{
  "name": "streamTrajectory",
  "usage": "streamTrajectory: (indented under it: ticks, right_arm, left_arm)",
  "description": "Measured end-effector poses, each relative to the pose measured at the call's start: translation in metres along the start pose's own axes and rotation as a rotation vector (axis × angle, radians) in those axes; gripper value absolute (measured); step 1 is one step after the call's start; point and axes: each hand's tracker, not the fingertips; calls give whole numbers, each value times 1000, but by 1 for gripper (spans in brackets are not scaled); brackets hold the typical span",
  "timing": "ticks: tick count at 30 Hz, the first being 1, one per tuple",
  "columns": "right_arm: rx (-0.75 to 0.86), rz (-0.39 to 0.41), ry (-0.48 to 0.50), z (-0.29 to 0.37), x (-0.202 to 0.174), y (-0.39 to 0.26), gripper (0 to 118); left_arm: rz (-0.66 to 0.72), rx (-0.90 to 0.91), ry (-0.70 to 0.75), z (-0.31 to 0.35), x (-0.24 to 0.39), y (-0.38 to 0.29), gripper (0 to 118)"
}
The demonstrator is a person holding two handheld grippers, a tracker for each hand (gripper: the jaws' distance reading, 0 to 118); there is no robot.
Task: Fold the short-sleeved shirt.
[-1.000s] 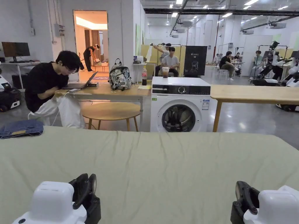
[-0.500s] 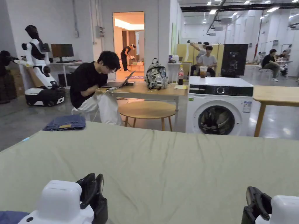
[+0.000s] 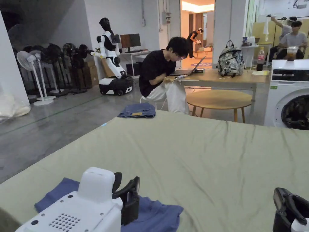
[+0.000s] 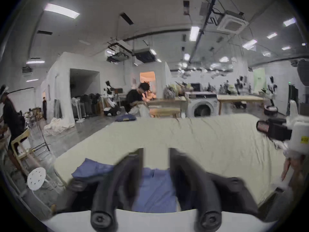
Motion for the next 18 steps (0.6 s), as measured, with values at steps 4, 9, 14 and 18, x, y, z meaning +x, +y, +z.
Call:
streamTrajectory:
  ticks: [4, 9, 14, 18]
  right_arm:
    - [-31, 14, -19, 1, 10, -10, 0]
    - [-96, 1, -64, -8, 30, -21, 0]
    - [-152, -18, -121, -15, 52, -32, 0]
    - [-188, -67, -135, -20, 62, -40, 0]
  left_arm:
    - [0, -248, -72, -68, -40, -22, 103]
    - [183, -460, -56, -152, -84, -84, 102]
    - [174, -707, -35, -217, -106, -157, 86]
    - [125, -652, -12, -210, -89, -156, 83]
